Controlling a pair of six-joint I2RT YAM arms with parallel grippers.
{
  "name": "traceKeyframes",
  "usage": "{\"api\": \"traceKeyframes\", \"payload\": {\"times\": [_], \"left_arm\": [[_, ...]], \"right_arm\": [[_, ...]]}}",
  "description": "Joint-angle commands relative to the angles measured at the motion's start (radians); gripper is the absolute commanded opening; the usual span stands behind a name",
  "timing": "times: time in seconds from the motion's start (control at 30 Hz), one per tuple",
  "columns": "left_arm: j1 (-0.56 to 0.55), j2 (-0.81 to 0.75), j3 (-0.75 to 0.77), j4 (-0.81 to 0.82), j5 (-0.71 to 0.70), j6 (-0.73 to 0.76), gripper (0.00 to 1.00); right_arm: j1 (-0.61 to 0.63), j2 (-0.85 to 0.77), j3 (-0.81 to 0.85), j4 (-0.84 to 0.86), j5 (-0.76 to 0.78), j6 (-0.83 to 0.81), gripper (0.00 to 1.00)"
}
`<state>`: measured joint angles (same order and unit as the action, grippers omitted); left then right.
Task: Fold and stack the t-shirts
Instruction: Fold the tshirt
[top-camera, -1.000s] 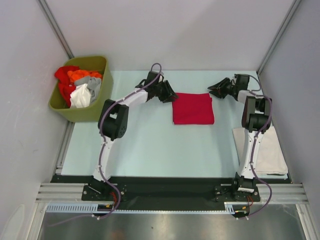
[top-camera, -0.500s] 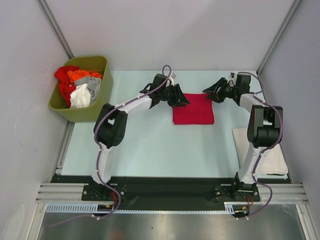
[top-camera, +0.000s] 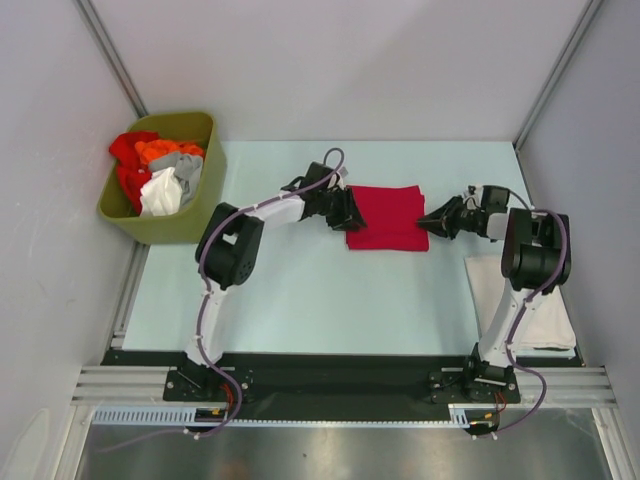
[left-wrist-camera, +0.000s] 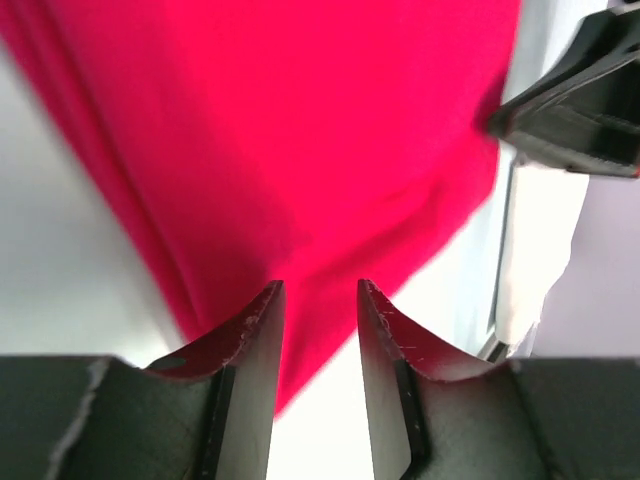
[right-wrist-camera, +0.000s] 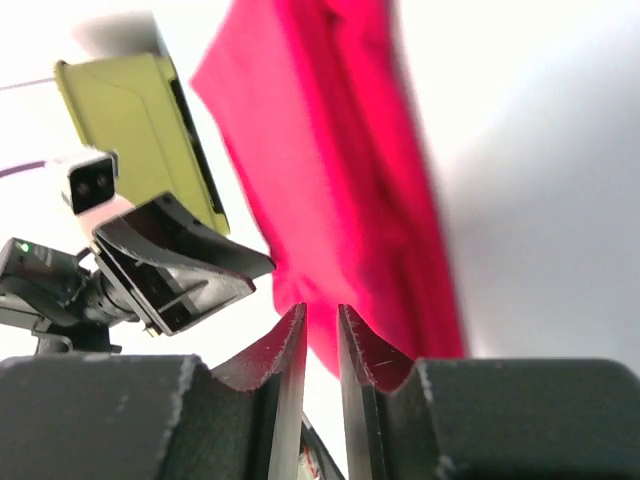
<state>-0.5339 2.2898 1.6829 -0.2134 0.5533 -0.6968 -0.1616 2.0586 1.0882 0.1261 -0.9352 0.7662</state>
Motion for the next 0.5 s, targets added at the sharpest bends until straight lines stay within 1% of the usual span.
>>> {"api": "traceKeyframes", "payload": {"times": [0.0,0.03,0.1,0.13,0.2,0.23,0.3,0.4,0.47], "left_arm": [[-0.011,-0.171,-0.037,-0.009,-0.030,0.045,0.41],[-0.018,-0.187,-0.046,0.021,-0.032,0.028,0.41],[-0.041,-0.196,-0.052,0.046,-0.023,-0.004,0.42],[-0.050,-0.185,-0.054,0.087,0.003,-0.019,0.42],[-0.072,-0.132,-0.034,0.101,0.020,-0.039,0.42],[-0.075,-0.115,-0.031,0.112,0.033,-0.038,0.41],[-0.077,-0.075,-0.057,0.127,0.030,-0.023,0.41],[-0.052,-0.055,-0.130,0.131,0.020,0.008,0.41],[-0.020,-0.058,-0.144,0.076,0.007,0.094,0.41]], "right_arm": [[0.005,-0.139,0.033,-0.071,0.004,-0.070,0.24],[0.029,-0.162,0.039,-0.091,0.004,-0.070,0.24],[0.060,-0.170,0.027,-0.076,0.009,-0.045,0.24],[0.092,-0.155,0.018,-0.044,0.013,-0.035,0.24],[0.122,-0.123,-0.004,-0.010,0.010,0.007,0.24],[0.138,-0.111,-0.019,0.050,0.012,0.024,0.24],[0.142,-0.084,-0.068,0.082,0.021,0.034,0.23],[0.113,-0.081,-0.120,0.080,0.036,-0.011,0.22],[0.070,-0.098,-0.163,0.041,0.045,-0.063,0.20]]}}
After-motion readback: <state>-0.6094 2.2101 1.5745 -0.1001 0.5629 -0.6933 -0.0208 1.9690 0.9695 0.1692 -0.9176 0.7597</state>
